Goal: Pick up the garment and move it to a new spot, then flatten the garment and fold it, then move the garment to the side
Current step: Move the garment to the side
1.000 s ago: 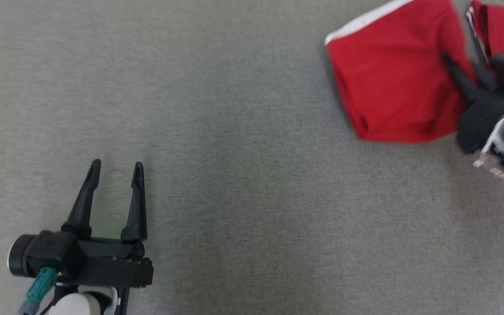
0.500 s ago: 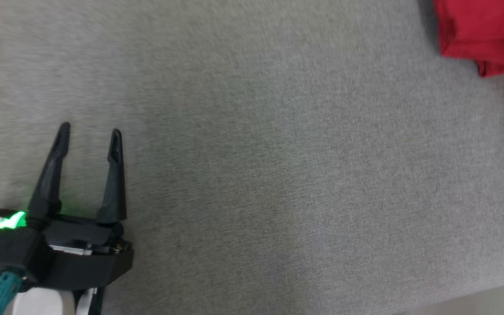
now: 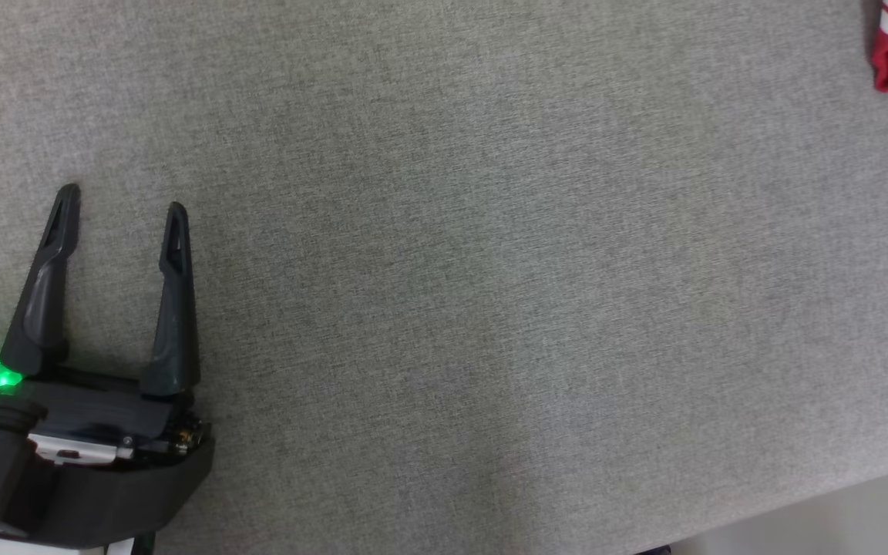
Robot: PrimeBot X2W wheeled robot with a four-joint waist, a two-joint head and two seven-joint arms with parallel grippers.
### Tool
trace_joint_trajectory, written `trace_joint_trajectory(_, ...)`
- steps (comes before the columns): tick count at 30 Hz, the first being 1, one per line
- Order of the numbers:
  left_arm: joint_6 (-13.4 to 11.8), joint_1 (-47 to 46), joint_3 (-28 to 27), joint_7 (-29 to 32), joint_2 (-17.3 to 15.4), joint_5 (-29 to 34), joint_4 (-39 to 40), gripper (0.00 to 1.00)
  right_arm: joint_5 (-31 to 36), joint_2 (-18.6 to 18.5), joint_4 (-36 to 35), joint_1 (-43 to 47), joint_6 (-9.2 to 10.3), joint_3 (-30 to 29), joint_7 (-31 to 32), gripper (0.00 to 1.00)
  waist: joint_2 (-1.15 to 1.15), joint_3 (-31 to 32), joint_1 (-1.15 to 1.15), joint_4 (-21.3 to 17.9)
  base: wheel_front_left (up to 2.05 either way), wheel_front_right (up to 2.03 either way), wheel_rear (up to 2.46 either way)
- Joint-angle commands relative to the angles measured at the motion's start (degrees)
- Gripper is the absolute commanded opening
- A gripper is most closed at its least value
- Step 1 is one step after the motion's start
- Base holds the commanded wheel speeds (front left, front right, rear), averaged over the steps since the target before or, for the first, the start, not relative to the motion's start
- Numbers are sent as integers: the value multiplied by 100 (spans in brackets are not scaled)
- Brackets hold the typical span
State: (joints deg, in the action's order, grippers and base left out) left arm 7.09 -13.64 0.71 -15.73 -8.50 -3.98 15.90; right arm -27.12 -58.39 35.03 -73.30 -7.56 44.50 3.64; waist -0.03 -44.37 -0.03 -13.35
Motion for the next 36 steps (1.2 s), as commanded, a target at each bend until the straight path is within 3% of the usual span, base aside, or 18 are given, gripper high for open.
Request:
trace_joint_trajectory(1,61,-101,219,112,110,-74,-551,100,55,-38,103,-118,19,20,-63,0,3,-40,3,34,0,0,0)
trace_joint_trajectory(5,62,-122,183,120,94,-94,-571,100,110,-7,324,-270,19,105,-68,0,3,-67,3,66,0,0,0)
trace_joint_trajectory(6,63,-127,169,120,93,-100,-581,100,125,9,379,-320,19,129,-75,5,3,-74,3,71,0,0,0)
trace_joint_trajectory(7,63,-129,156,120,95,-102,-593,100,164,21,431,-359,19,167,-83,32,3,-78,3,76,0,0,0)
trace_joint_trajectory(8,60,-132,144,120,97,-103,-608,100,191,40,472,-398,19,203,-117,32,3,-81,3,79,0,0,0)
trace_joint_trajectory(9,60,-136,131,120,100,-104,-621,100,227,56,542,-449,19,204,-144,100,3,-82,3,79,0,0,0)
trace_joint_trajectory(21,32,-42,-20,102,224,-153,-711,100,766,660,1130,-540,19,-282,-1349,100,3,641,3,168,0,0,0)
trace_joint_trajectory(28,0,307,-273,64,316,-154,-705,100,549,1462,909,-110,19,-730,-1808,100,3,1487,3,243,0,0,0)
trace_joint_trajectory(36,-98,864,-712,63,439,-220,-679,100,706,2454,50,1033,19,-1374,-1879,100,3,2355,3,224,0,0,0)
